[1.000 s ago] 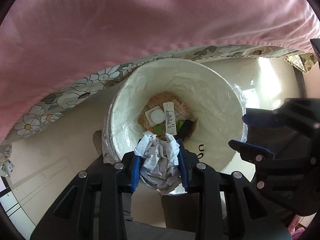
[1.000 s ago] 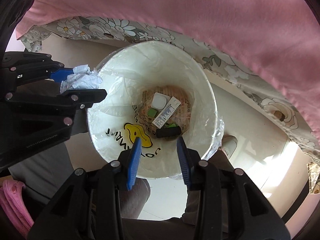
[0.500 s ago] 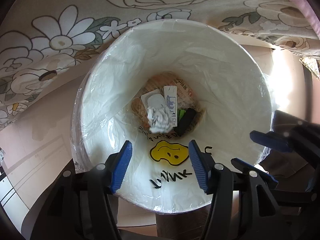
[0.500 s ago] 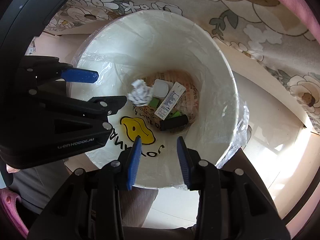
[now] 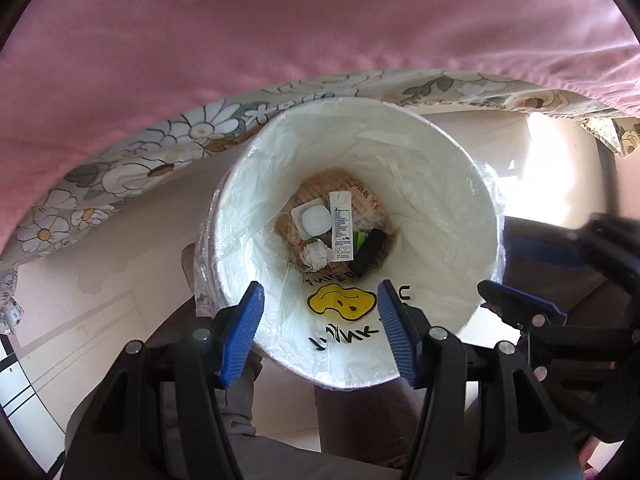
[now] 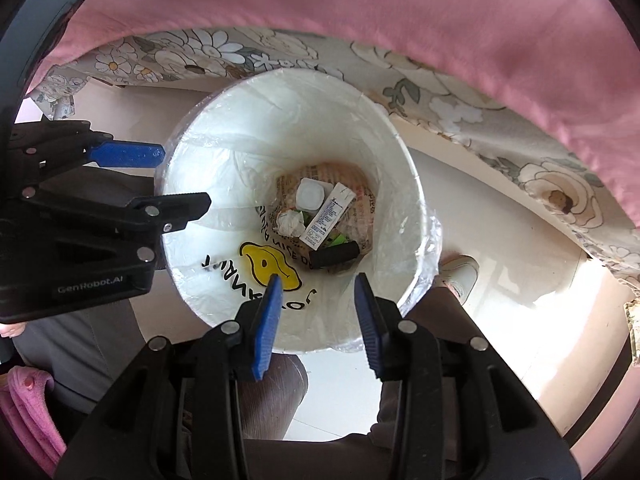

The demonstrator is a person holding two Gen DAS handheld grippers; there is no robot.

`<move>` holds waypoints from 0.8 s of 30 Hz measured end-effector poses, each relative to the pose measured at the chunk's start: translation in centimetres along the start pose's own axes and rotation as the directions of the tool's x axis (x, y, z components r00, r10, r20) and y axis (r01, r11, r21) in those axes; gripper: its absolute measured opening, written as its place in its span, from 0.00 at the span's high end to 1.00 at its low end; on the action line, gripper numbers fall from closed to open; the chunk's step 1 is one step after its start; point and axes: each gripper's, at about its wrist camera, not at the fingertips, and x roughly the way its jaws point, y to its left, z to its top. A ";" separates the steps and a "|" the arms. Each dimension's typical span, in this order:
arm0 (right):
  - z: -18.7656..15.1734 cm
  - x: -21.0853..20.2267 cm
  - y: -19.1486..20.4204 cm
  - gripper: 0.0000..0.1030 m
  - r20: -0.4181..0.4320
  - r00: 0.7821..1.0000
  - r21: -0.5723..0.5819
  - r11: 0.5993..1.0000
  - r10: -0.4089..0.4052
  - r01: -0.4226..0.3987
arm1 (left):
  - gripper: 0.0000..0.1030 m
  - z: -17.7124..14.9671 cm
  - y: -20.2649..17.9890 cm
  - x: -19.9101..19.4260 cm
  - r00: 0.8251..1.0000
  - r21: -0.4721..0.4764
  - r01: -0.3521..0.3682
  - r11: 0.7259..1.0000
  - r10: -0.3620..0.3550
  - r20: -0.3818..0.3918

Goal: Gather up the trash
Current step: 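Move both open tools back over the bed toward the red block and box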

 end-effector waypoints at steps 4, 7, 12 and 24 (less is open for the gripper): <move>-0.8 -4.1 -0.1 0.49 0.075 0.997 -0.005 0.999 -0.032 0.032 | 0.34 -0.8 -0.9 -4.3 0.996 0.039 -0.033 0.999 0.030 0.085; -1.4 -7.2 0.0 0.46 0.127 0.990 -0.017 0.998 -0.063 0.066 | 0.31 -1.4 -1.4 -7.7 0.987 0.054 -0.050 0.997 0.041 0.157; -2.3 -12.8 0.5 0.43 0.225 0.968 -0.038 0.991 -0.114 0.126 | 0.27 -2.0 -2.4 -13.7 0.963 0.071 -0.067 0.995 0.046 0.266; -3.9 -26.7 2.4 0.32 0.456 0.862 -0.076 0.956 -0.219 0.283 | 0.18 -2.3 -3.9 -27.7 0.869 0.062 -0.121 0.991 0.075 0.488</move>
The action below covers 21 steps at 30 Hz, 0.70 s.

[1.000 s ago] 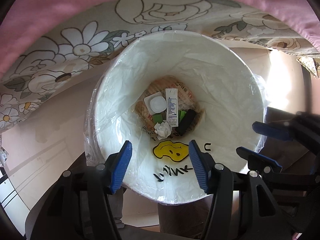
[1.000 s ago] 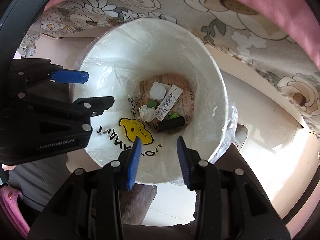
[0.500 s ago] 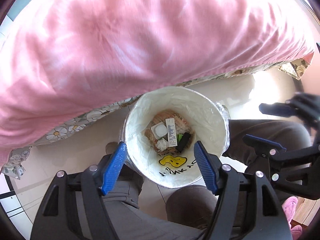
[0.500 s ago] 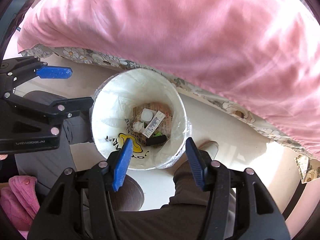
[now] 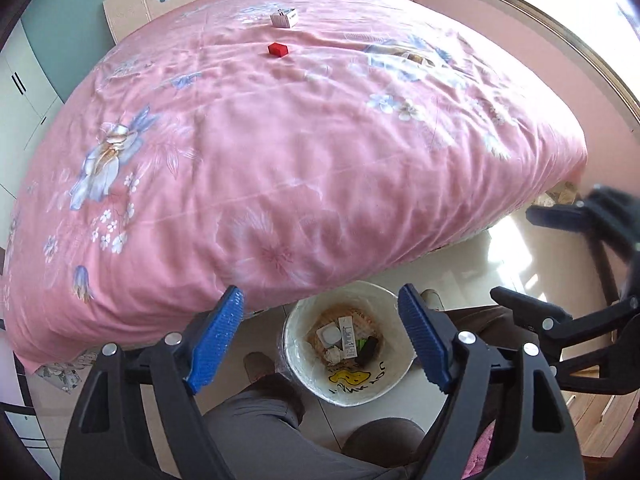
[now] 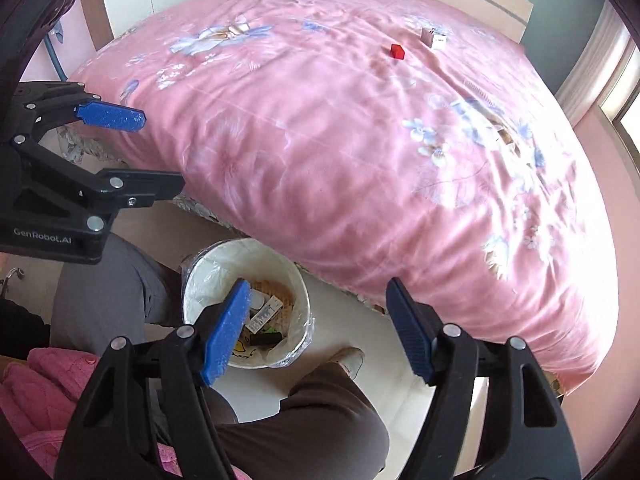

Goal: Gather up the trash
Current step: 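Move both open tools back over the bed toward the red block and box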

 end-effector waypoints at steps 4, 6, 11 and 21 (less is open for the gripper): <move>1.4 -3.1 -1.2 0.29 0.054 0.998 -0.007 0.999 -0.038 0.039 | 0.13 1.8 0.1 -2.3 0.997 0.005 -0.056 0.998 0.055 0.060; 2.2 -4.2 -1.8 0.26 0.081 0.995 0.002 0.998 -0.057 0.057 | 0.11 2.7 -0.1 -3.3 0.995 0.007 -0.066 0.998 0.066 0.075; 4.2 -6.1 -4.0 0.24 0.121 0.990 0.044 0.996 -0.078 0.073 | 0.11 4.9 0.0 -4.2 0.993 -0.020 -0.069 0.997 0.071 0.091; 9.6 -6.9 -9.0 0.24 0.173 0.971 0.083 0.985 -0.167 0.154 | 0.11 10.6 0.0 -3.3 0.992 -0.071 -0.082 0.994 0.088 0.095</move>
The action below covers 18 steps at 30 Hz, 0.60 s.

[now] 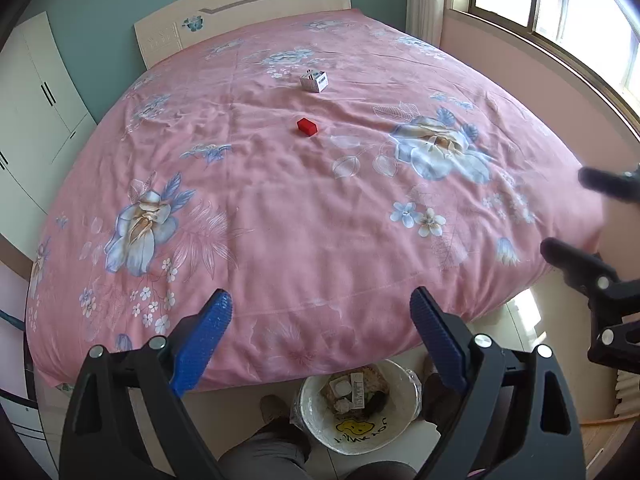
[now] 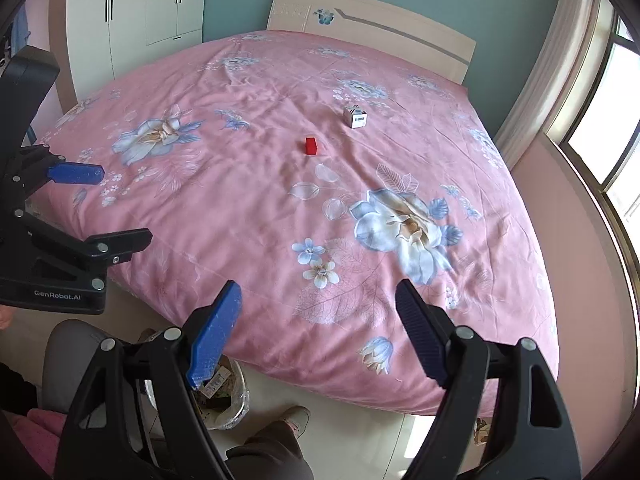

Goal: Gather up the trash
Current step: 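Move both open tools back over the bed toward the red block and box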

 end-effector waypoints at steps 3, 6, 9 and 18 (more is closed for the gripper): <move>1.8 1.0 -1.3 0.24 0.005 1.000 0.007 1.000 -0.009 0.009 | 0.11 2.0 0.0 0.8 1.000 -0.018 0.003 1.000 -0.003 -0.005; 3.7 2.4 -2.7 0.24 0.007 1.000 0.015 1.000 -0.018 0.018 | 0.11 4.0 0.0 2.0 1.000 -0.038 0.008 0.999 -0.008 -0.010; 5.8 4.3 -4.1 0.24 0.007 1.000 0.034 0.999 -0.024 0.023 | 0.11 6.2 0.2 3.8 1.000 -0.067 0.011 0.998 -0.013 -0.025; 12.6 13.8 -9.1 0.20 0.010 1.000 0.083 0.997 0.001 -0.002 | 0.11 13.3 0.3 12.4 0.998 -0.125 0.014 0.992 -0.023 -0.066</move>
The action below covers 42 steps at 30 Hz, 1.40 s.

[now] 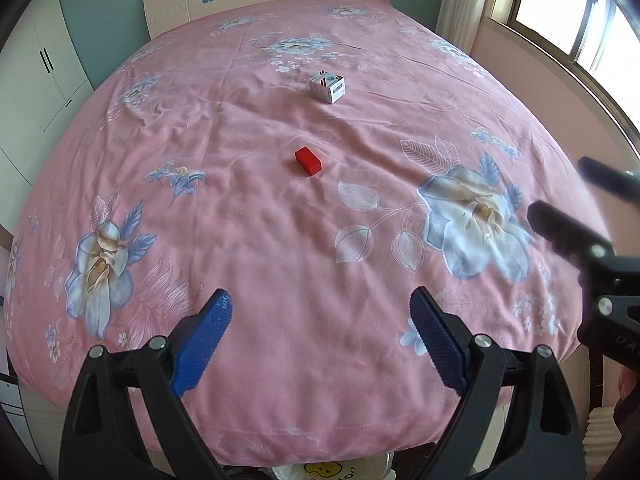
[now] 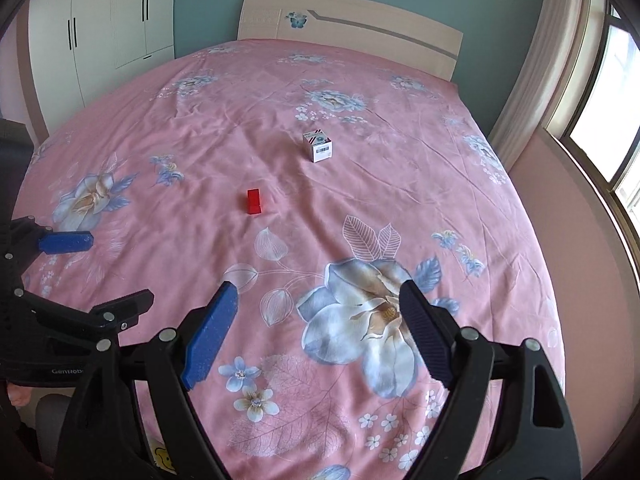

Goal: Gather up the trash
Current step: 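Move both open tools back over the bed toward the red block and box, then grasp the red block with the left tool while the right tool grasps the white medicine box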

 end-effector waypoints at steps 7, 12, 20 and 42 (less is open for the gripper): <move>7.4 12.0 -2.1 0.20 -0.026 1.000 -0.028 1.000 0.005 -0.005 | 0.11 6.0 1.2 9.0 0.999 -0.088 0.006 0.996 -0.010 -0.043; 12.7 18.8 -2.8 0.20 -0.051 0.998 -0.026 0.999 0.037 -0.038 | 0.11 9.3 2.7 13.4 0.995 -0.164 0.006 0.986 -0.021 -0.093; 19.1 27.6 -2.6 0.20 -0.235 0.970 -0.025 0.997 0.059 -0.067 | 0.11 12.5 3.7 17.8 0.968 -0.295 -0.011 0.956 -0.063 -0.243; 24.5 44.7 -0.2 0.50 -0.513 0.857 -0.166 0.973 0.052 -0.158 | 0.20 13.9 0.0 26.0 0.960 -0.331 -0.171 0.928 0.080 -0.269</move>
